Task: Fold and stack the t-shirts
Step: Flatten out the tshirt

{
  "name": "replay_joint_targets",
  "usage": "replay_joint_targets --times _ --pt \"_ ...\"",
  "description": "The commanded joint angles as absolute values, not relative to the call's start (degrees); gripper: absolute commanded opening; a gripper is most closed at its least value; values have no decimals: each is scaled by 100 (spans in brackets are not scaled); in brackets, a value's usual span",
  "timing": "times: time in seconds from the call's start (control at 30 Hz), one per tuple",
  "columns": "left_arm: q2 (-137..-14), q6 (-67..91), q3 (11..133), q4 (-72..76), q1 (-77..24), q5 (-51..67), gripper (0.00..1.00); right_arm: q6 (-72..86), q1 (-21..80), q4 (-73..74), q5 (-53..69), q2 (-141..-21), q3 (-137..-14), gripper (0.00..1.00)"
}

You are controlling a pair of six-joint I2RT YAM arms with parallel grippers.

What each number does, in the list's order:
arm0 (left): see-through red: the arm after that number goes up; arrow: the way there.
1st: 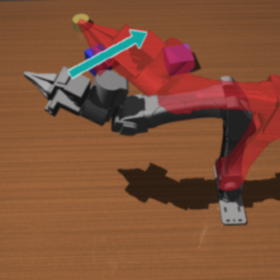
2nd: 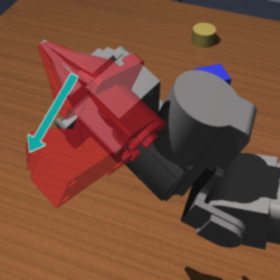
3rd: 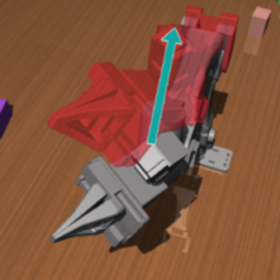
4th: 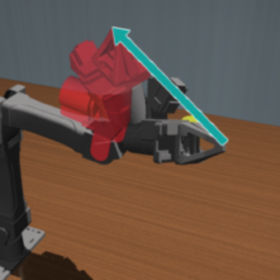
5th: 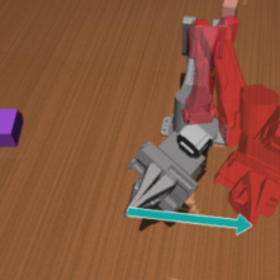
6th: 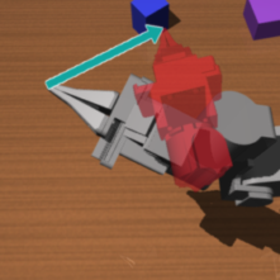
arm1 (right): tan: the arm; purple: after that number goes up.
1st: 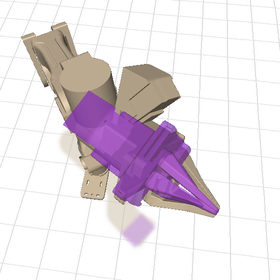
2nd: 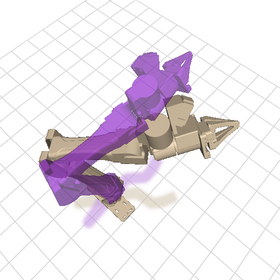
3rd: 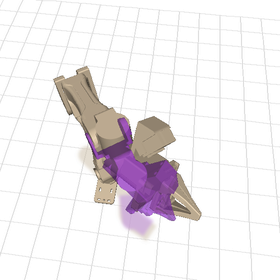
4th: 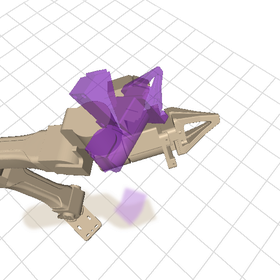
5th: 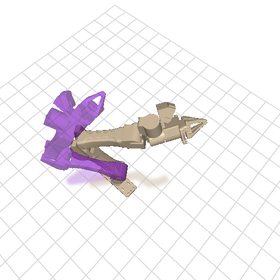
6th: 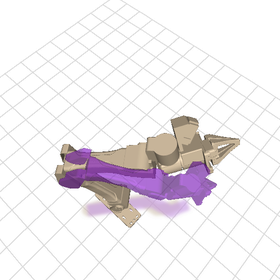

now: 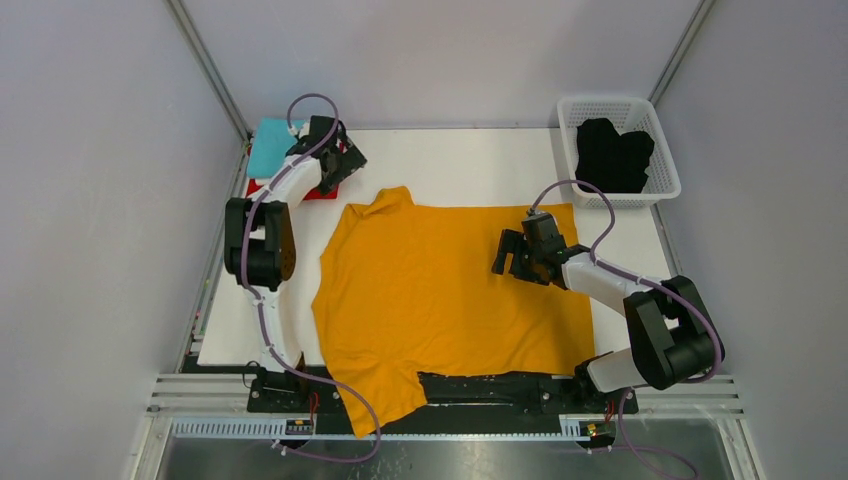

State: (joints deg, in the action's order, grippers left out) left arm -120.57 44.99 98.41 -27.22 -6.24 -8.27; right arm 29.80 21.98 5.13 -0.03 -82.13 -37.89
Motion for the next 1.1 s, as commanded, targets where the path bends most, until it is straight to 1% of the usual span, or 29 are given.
replay_joint_targets --times 0.0,0.03,0.17,0.27,0.37,0.47,0.57,0.63,0.67,0.73,0.77,0.8,0.9,0.93,1.07 --pt "-11013 3716 9078 -2161 -970 -69 99 2884 2219 915 -157 -8199 -3829 92" --pt "-10923 3519 8957 -2150 -1047 249 99 2879 2215 916 -147 -8183 -3828 92" --pt "-10963 2904 8713 -2266 -1278 668 99 2865 2214 917 -138 -8110 -3776 92" --pt "-11328 2683 8963 -2672 -1291 383 99 2865 2214 897 -113 -8053 -3738 92" --pt "-11885 2395 9574 -3072 -1292 221 98 2864 2214 854 -88 -8020 -3704 92" --pt "-12533 2205 10388 -3463 -1305 500 94 2850 2215 846 -79 -8018 -3701 92" --pt "-12841 2068 10591 -3493 -1379 721 91 2839 2215 842 -100 -8030 -3693 92" --pt "-12951 1996 10671 -3439 -1418 712 86 2831 2215 848 -99 -8027 -3699 92" --pt "-13018 1980 10749 -3453 -1420 703 81 2833 2215 840 -87 -8029 -3700 92" --pt "-13152 1947 10918 -3586 -1419 691 63 2830 2214 841 -70 -8016 -3694 92" --pt "-13173 1943 10948 -3589 -1423 677 46 2830 2215 842 -75 -8009 -3695 92" --pt "-13162 1938 10948 -3558 -1420 666 35 2832 2215 842 -82 -8005 -3692 92" --pt "-12992 1846 10930 -3429 -1424 648 6 2821 2215 847 -85 -7996 -3683 92" --pt "-12925 1779 10919 -3375 -1424 720 0 2814 2215 850 -92 -7992 -3684 92" --pt "-12569 1428 10744 -3157 -1445 943 0 2795 2213 855 -104 -8012 -3703 92"
